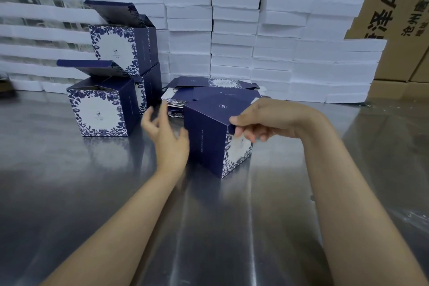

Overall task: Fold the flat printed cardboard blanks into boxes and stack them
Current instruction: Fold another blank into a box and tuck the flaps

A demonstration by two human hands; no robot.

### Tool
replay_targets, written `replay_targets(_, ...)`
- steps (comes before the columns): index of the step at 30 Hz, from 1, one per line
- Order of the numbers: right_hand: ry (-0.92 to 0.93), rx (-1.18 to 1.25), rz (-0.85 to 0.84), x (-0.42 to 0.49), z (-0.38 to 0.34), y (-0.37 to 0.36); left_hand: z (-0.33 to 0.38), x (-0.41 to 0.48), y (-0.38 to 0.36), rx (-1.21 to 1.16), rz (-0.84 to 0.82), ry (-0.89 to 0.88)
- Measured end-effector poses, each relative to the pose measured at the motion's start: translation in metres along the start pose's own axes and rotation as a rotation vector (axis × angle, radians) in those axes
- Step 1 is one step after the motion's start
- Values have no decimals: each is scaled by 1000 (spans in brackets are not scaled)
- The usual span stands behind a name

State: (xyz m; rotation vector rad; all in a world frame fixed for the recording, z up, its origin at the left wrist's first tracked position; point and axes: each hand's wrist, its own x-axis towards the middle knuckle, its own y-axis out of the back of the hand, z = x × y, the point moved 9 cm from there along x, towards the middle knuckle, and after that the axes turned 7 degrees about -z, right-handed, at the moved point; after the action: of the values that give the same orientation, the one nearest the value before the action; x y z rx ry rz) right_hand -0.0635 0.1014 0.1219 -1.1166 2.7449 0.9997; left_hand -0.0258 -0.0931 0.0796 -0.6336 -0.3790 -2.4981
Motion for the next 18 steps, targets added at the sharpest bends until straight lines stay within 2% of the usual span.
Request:
replay_targets(3, -112, -49, -192, -4, 26, -9, -24, 3, 13, -2, 71, 190)
replay_targets(4, -208, -125, -172, -6, 42, -1, -25, 4, 14, -3, 66, 197)
replay_targets(6, -431, -290, -10, -12, 77, 30, -23, 7, 10, -13, 18, 174)
replay_targets(8, -544, -347, 124, -18, 102, 51, -15, 4, -2, -23, -63, 139)
replay_targets(10, -483, -239, 135, -12, 117, 52, -10, -1, -17, -22, -149, 107)
replay_targets(12, -330, -85, 88, 0, 113, 39, -12, -6, -32, -70, -263, 107)
replay_targets(14, -183, -63, 89, 16, 101, 24, -17, -11, -48, -32, -423, 95)
replay_targets(16, -25, -76, 187, 33, 89, 12, -26, -16, -59, 42, -551, 103)
replay_targets(18, 90, 26, 278, 46, 91, 0, -35, -11, -56, 71, -544, 116)
